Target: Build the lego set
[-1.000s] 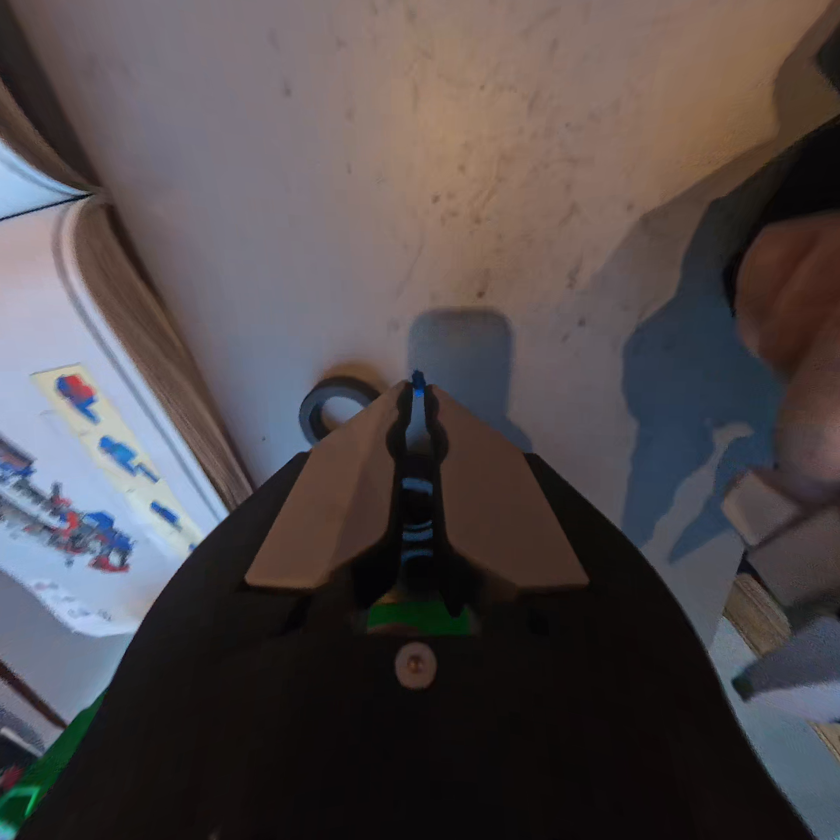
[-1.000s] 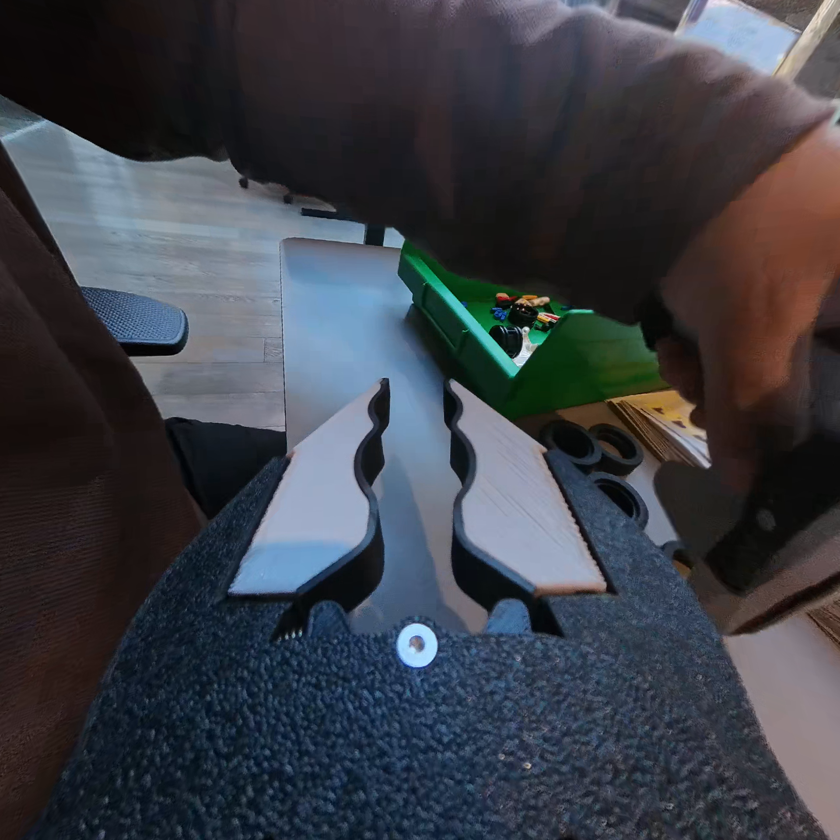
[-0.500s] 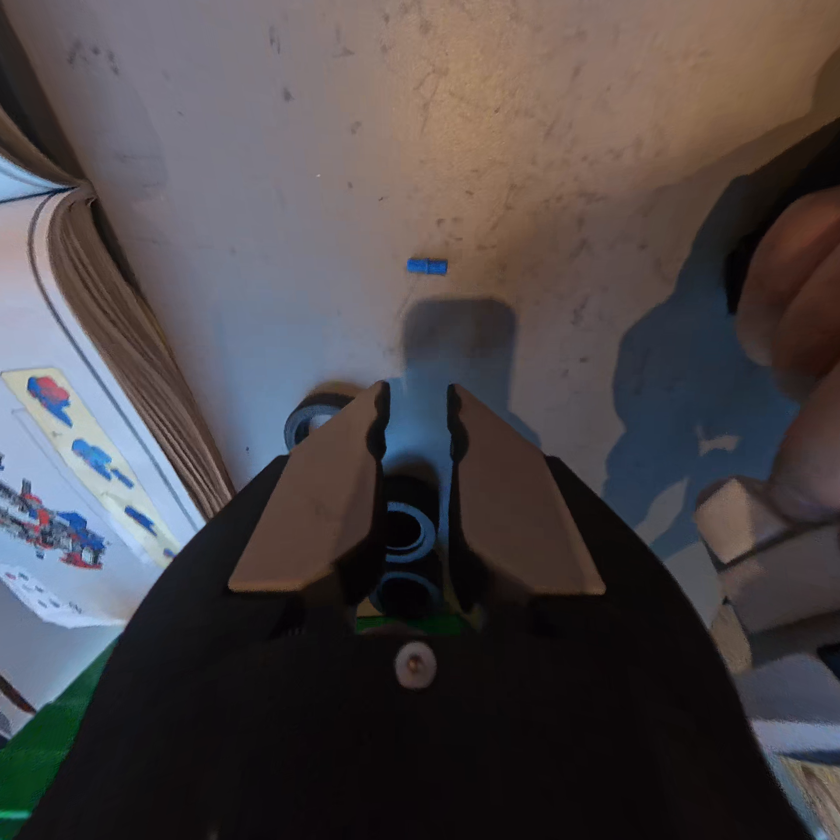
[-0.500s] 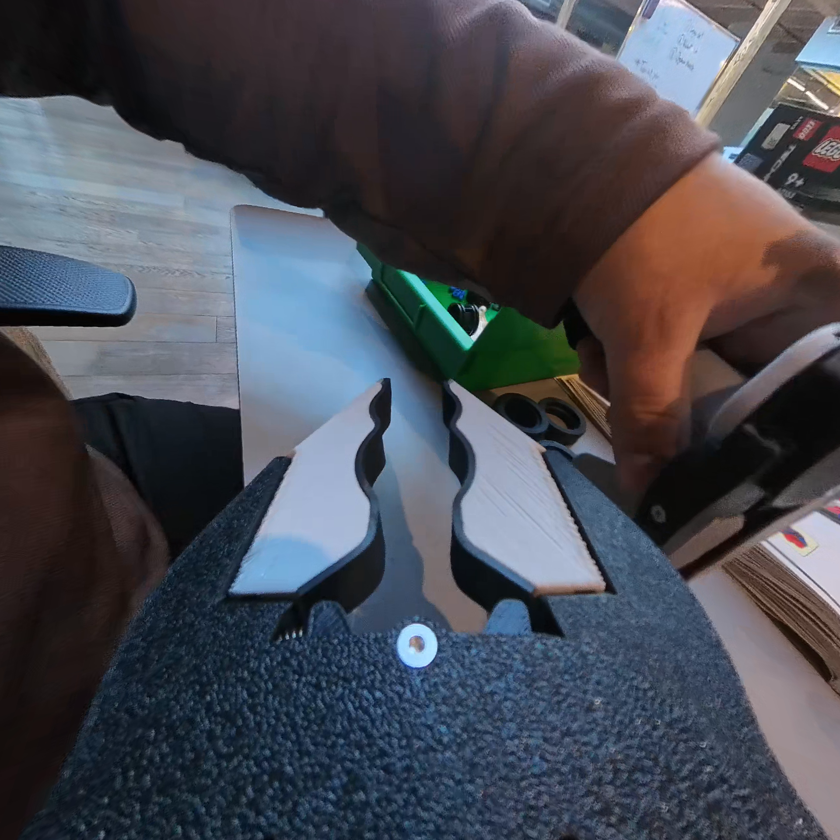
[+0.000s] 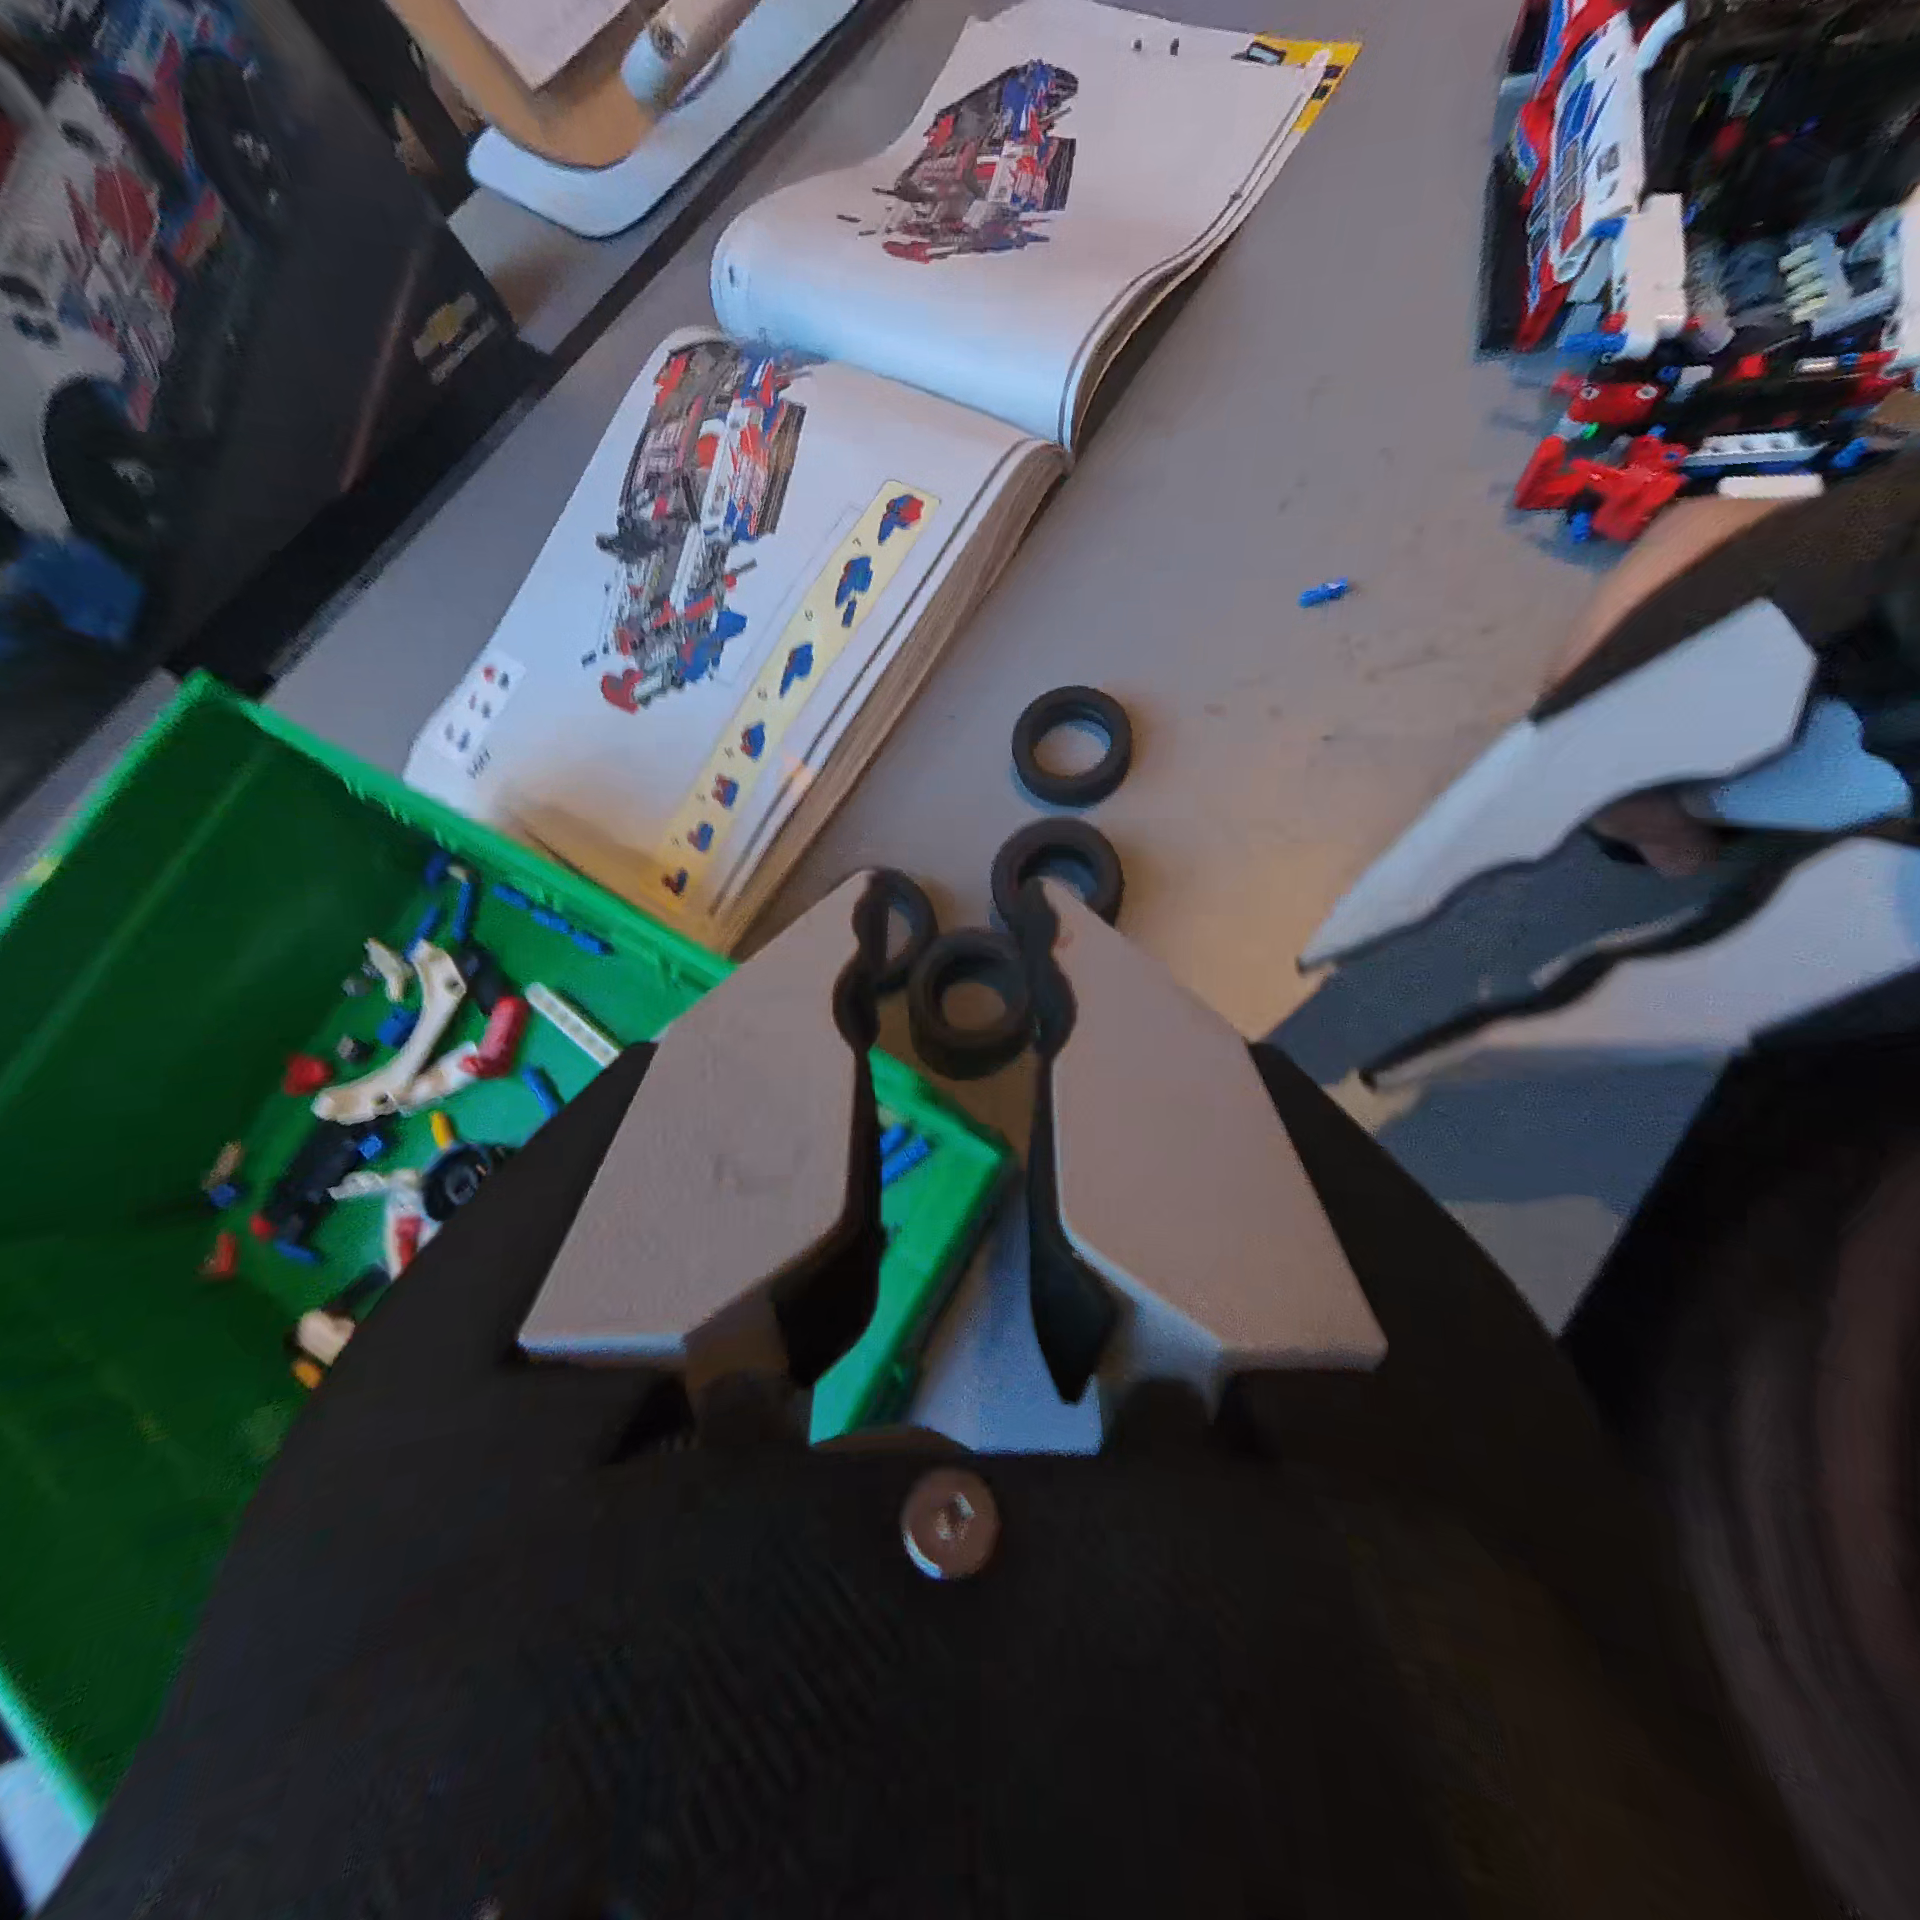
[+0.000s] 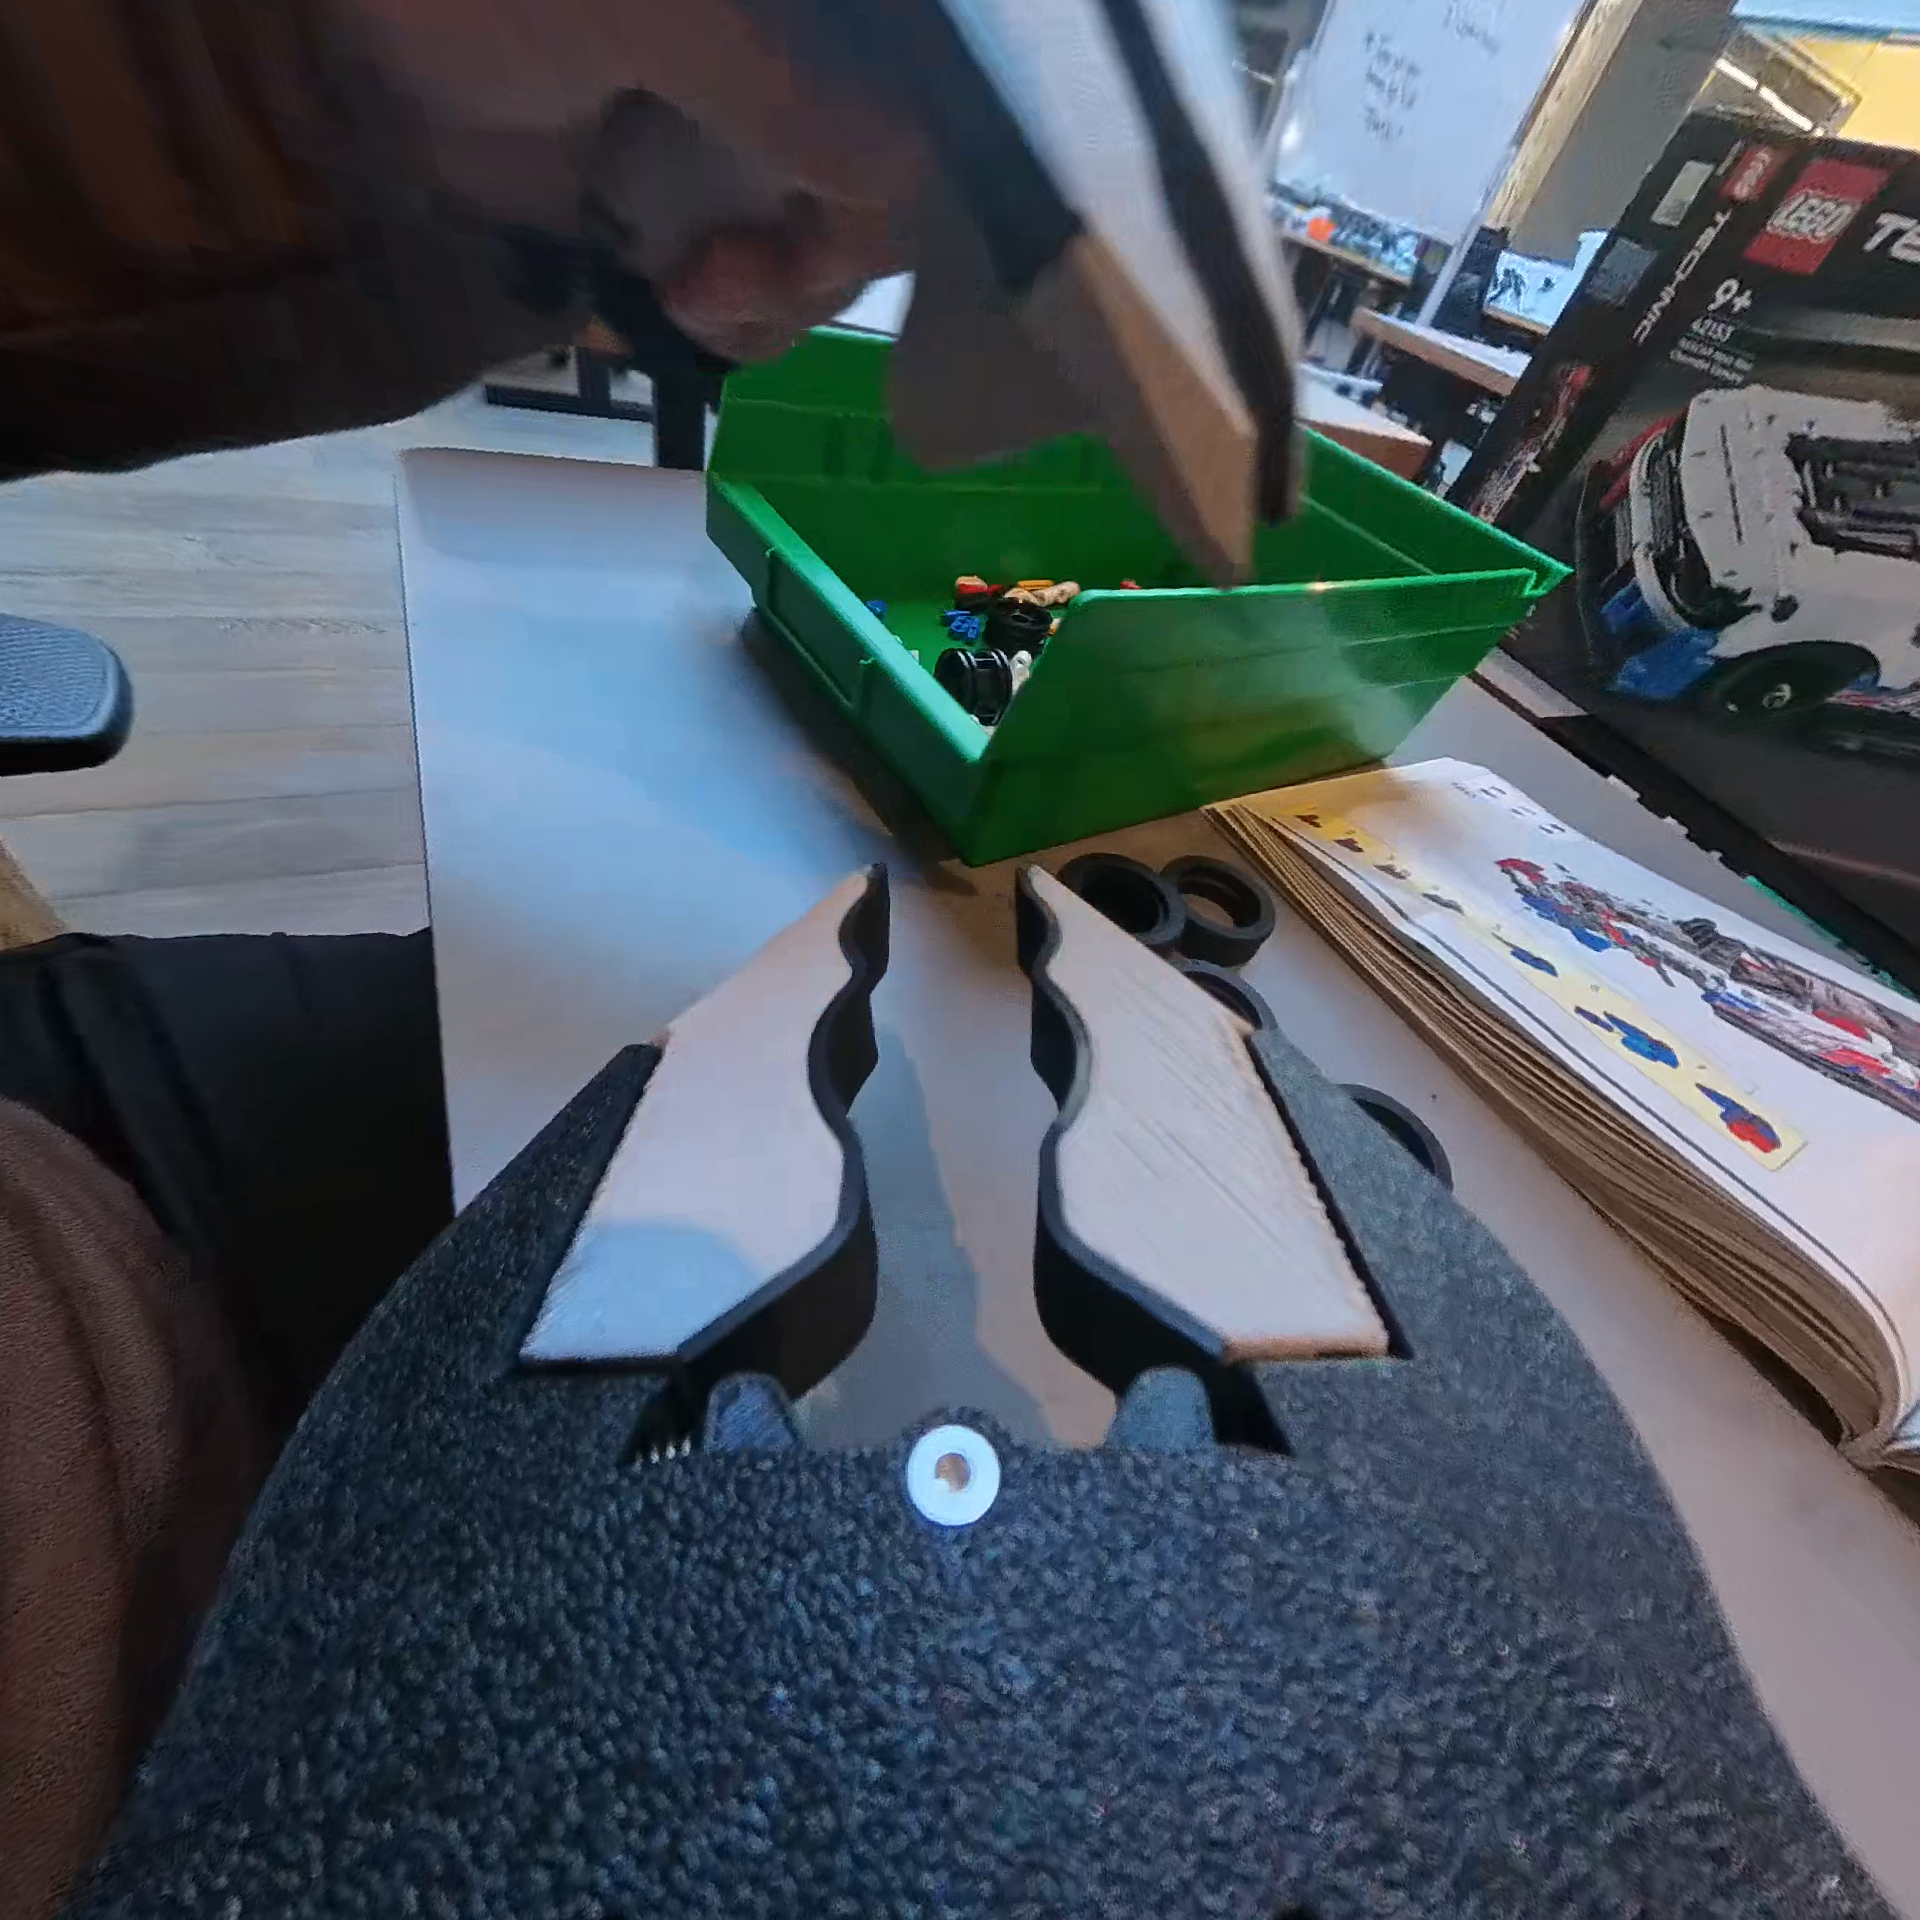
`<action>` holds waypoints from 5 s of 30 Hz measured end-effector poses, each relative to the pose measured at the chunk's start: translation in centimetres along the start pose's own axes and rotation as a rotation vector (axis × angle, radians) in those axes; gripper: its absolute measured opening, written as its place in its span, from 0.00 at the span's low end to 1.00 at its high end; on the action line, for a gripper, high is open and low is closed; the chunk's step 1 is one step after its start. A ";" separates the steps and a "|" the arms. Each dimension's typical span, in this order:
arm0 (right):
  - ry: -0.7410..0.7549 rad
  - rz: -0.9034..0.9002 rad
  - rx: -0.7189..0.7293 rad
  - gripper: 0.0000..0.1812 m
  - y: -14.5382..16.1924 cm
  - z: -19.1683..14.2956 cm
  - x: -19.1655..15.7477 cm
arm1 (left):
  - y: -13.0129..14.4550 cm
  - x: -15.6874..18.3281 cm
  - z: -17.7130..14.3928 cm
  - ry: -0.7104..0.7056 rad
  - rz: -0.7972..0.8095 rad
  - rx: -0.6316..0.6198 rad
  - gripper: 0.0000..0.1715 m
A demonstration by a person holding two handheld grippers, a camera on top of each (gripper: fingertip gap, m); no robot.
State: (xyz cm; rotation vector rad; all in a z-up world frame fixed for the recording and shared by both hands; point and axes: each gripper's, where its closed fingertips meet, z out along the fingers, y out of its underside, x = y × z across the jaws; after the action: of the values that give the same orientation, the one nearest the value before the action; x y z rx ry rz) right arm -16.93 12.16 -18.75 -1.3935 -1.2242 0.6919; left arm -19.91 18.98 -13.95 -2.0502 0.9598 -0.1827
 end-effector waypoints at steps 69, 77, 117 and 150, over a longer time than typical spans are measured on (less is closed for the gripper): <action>0.123 0.218 0.067 0.14 -0.6 4.9 8.0 | 18.3 -20.4 4.2 0.121 -0.123 -0.967 0.01; 0.119 0.223 0.071 0.13 -0.7 4.9 8.0 | 17.7 -20.0 4.9 0.151 -0.130 -0.943 0.00; 0.109 0.220 0.076 0.13 -0.7 4.8 7.9 | 16.4 -22.2 4.0 0.031 -0.098 -0.868 0.11; 0.103 0.216 0.074 0.13 -0.7 4.8 7.7 | 16.7 -24.3 5.5 -0.006 -0.078 -0.913 0.22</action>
State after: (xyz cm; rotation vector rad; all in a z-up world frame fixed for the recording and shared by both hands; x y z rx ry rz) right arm -19.26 20.86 -17.43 -1.4939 -0.9669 0.7962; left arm -43.90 33.34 -24.96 -2.9069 1.0697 0.2808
